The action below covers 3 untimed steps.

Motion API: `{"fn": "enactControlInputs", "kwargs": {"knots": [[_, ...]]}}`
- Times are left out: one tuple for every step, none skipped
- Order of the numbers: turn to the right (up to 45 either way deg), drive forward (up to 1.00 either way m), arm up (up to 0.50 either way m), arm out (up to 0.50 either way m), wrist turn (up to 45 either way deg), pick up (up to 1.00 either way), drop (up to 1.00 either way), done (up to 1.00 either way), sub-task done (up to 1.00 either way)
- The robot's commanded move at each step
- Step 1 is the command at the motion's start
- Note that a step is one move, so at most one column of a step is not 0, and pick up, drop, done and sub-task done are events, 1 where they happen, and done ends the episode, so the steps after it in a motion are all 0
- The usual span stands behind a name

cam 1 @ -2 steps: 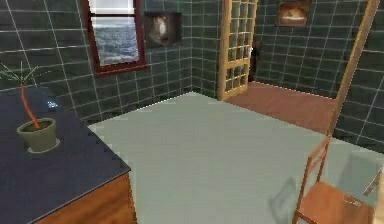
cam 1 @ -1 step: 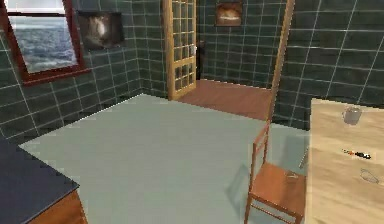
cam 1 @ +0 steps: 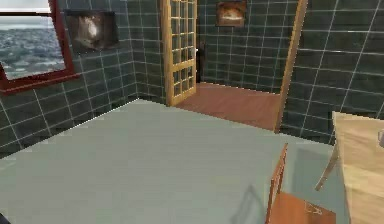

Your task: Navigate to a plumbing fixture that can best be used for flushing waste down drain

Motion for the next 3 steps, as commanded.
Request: {"fn": "enactControlInputs", "kwargs": {"knots": [[0.0,0.55,0.00,0.00,0.0,0.00,0.00,0.00,0.00],[6.0,0.00,0.00,0.00,0.0,0.00,0.00,0.00,0.00],[0.0,1.00,0.00,0.00,0.0,0.00,0.00,0.00,0.00]]}}
